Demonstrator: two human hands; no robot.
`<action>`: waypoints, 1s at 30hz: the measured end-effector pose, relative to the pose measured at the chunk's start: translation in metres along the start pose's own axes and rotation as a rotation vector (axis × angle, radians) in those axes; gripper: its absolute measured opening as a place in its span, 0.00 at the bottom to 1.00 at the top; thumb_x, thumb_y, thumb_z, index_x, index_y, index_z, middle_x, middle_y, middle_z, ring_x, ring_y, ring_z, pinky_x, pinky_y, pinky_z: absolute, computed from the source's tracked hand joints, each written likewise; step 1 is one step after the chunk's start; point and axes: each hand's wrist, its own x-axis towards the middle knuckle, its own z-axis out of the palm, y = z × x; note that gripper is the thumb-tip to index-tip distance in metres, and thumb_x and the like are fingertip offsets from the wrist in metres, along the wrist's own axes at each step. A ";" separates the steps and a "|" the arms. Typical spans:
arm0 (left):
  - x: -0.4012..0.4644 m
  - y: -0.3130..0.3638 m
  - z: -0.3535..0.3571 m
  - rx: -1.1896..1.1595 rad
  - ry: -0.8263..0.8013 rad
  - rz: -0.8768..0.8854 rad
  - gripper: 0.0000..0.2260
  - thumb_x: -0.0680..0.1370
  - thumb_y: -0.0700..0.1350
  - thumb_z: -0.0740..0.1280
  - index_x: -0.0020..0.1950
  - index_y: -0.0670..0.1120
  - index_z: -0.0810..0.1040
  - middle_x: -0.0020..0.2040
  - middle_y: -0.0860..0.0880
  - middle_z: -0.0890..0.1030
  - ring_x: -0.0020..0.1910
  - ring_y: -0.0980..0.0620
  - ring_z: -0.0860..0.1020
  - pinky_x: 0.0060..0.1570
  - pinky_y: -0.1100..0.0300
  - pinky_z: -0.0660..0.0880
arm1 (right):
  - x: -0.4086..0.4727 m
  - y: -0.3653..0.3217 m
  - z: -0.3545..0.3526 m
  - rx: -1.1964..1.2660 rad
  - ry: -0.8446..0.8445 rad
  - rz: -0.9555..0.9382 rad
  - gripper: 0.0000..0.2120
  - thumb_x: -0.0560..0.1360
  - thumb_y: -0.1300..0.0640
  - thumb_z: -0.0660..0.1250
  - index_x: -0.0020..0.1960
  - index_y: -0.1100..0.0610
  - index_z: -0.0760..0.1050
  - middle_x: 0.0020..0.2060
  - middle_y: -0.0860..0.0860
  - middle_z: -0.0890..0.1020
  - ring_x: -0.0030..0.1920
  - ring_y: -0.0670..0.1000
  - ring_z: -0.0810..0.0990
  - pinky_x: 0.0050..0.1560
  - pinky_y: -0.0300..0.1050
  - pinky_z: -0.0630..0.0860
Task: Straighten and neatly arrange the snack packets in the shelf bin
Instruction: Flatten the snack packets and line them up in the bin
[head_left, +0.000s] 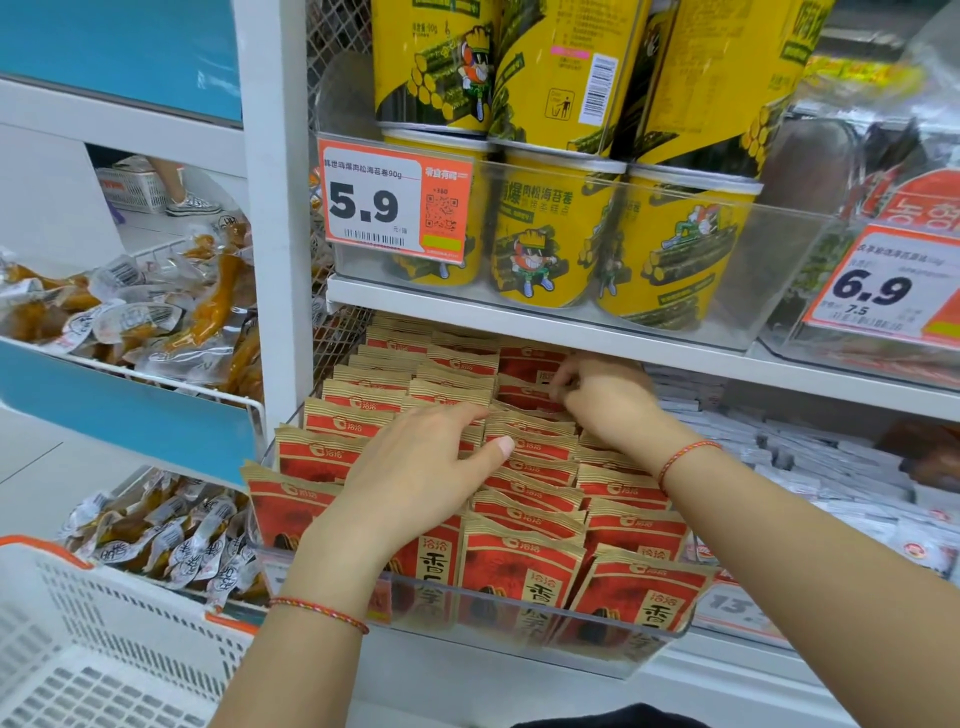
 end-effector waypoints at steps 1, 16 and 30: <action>0.000 0.000 0.000 -0.001 0.001 0.003 0.26 0.80 0.64 0.56 0.76 0.56 0.64 0.74 0.55 0.68 0.73 0.53 0.66 0.67 0.53 0.65 | -0.002 0.001 -0.001 0.047 0.028 -0.010 0.04 0.78 0.54 0.63 0.45 0.46 0.74 0.41 0.49 0.79 0.40 0.52 0.76 0.40 0.41 0.70; -0.001 0.000 0.001 -0.012 0.013 0.008 0.26 0.80 0.63 0.57 0.76 0.56 0.65 0.74 0.54 0.69 0.73 0.53 0.66 0.67 0.53 0.66 | -0.063 0.007 -0.017 -0.126 0.267 -0.353 0.07 0.82 0.51 0.55 0.57 0.52 0.69 0.36 0.47 0.78 0.40 0.57 0.80 0.38 0.49 0.72; -0.003 -0.003 -0.001 -0.253 0.328 0.097 0.28 0.78 0.57 0.66 0.76 0.58 0.61 0.77 0.56 0.60 0.76 0.57 0.56 0.73 0.55 0.56 | -0.088 0.009 -0.055 0.400 0.864 -0.665 0.07 0.78 0.58 0.65 0.50 0.59 0.80 0.45 0.47 0.84 0.40 0.53 0.84 0.38 0.53 0.79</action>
